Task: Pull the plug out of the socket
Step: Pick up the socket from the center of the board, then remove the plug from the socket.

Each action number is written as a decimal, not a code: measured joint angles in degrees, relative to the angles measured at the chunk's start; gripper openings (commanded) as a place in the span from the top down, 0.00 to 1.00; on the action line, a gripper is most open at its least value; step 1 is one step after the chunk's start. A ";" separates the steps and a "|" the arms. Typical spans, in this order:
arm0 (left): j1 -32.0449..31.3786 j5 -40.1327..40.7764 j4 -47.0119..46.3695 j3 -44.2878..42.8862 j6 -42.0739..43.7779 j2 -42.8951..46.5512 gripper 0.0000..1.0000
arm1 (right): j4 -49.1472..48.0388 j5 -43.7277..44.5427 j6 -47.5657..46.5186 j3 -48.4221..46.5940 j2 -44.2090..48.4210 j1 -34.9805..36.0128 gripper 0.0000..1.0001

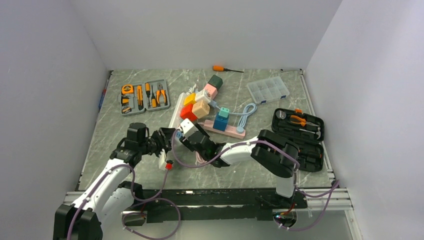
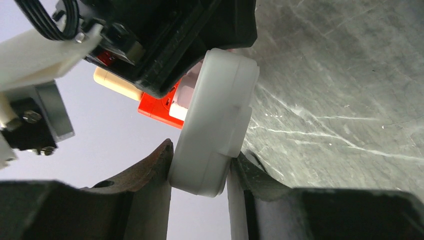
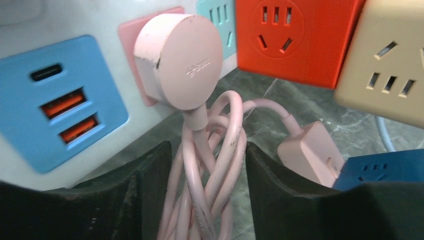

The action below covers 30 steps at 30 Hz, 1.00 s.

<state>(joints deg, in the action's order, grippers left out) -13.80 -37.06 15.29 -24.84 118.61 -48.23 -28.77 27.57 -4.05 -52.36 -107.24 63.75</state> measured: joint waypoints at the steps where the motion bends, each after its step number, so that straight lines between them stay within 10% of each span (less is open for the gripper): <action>1: 0.02 0.09 0.28 -0.17 -0.02 0.07 1.00 | -0.02 1.22 -0.28 -0.63 -0.63 0.02 0.50; 7: -0.15 -0.50 2.51 -1.20 -0.02 0.46 1.00 | -0.04 4.46 -1.22 -2.01 -1.31 0.33 0.68; 11: -0.15 -0.59 3.85 -1.22 -0.02 1.09 1.00 | 0.00 4.85 -0.81 -2.08 -1.22 0.66 1.00; 30: -1.57 3.54 9.46 -2.43 0.00 0.39 1.00 | -3.15 8.13 11.80 4.17 6.01 1.51 1.00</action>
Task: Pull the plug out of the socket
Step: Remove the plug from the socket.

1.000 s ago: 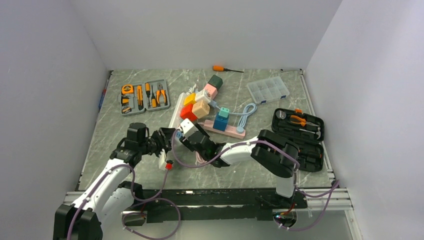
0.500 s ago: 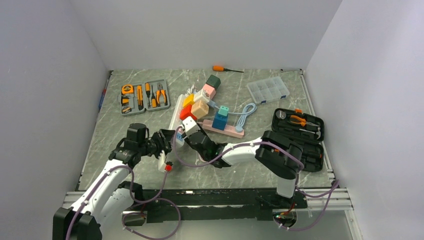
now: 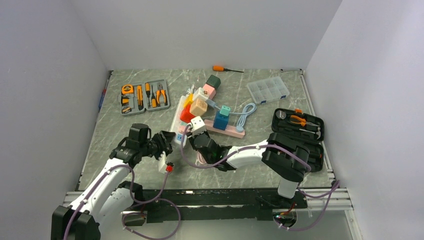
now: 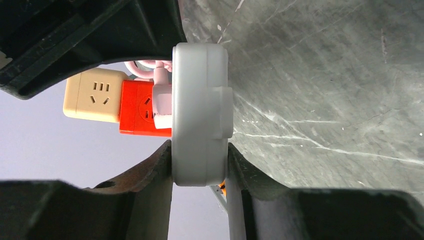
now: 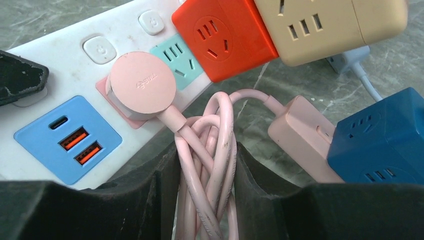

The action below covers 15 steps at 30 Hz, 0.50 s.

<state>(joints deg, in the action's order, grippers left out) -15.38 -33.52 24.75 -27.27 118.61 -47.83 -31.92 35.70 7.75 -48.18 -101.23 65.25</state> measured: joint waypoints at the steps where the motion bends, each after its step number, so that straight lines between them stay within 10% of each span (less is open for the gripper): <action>1: -0.07 0.26 0.24 -0.04 0.00 0.00 1.00 | -0.28 0.39 0.39 0.15 0.00 0.11 1.00; 15: -0.15 5.84 1.38 0.39 0.02 -1.95 1.00 | -5.46 13.42 4.94 3.63 4.44 -0.92 1.00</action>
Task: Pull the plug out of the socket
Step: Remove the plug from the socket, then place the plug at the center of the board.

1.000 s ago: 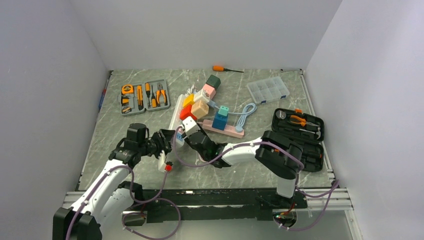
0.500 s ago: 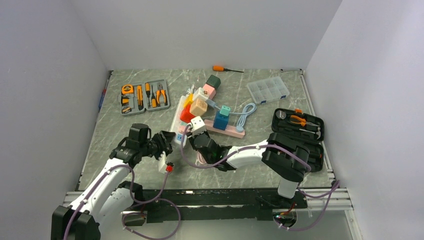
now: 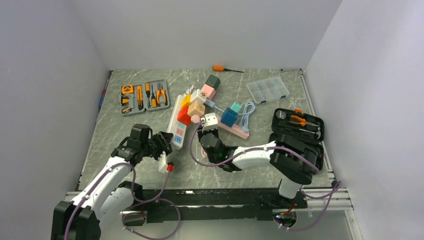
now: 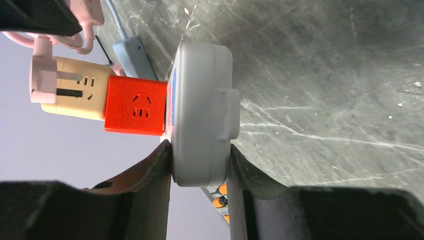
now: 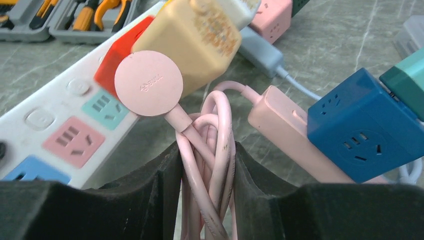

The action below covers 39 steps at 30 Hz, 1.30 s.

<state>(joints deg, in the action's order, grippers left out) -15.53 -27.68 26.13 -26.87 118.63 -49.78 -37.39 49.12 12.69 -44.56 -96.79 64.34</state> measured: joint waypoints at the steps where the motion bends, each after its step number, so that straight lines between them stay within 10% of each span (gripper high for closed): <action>1: 0.00 -0.04 -0.70 0.09 0.00 -0.50 1.00 | 0.31 0.04 0.24 0.15 0.02 0.61 1.00; 7: 0.00 0.04 -8.61 1.49 0.00 -5.18 0.92 | 7.72 -1.29 3.85 3.67 1.27 6.38 1.00; 10: 0.00 0.04 -13.09 3.21 0.00 -6.78 0.68 | 13.53 -3.67 6.14 5.22 1.97 9.66 1.00; 17: 0.90 2.25 -14.32 6.01 -0.04 -8.24 0.22 | 20.87 -12.87 9.68 7.30 4.02 11.72 0.46; 24: 0.72 3.82 -12.26 6.36 -0.02 -6.62 0.02 | 25.44 -18.84 12.02 5.62 4.85 11.50 0.24; 33: 0.48 7.96 -2.12 1.90 -0.83 -4.11 0.01 | 34.82 -23.28 14.12 2.80 23.19 2.38 0.20; 39: 0.07 8.44 9.88 -20.26 -16.74 -10.05 0.01 | 39.89 -26.16 17.86 2.27 36.09 -13.20 0.20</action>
<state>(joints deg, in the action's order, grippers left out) -15.46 -19.25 36.01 -47.13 101.89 -59.83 2.50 22.96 30.55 -42.28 -60.71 51.13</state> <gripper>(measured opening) 0.994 0.804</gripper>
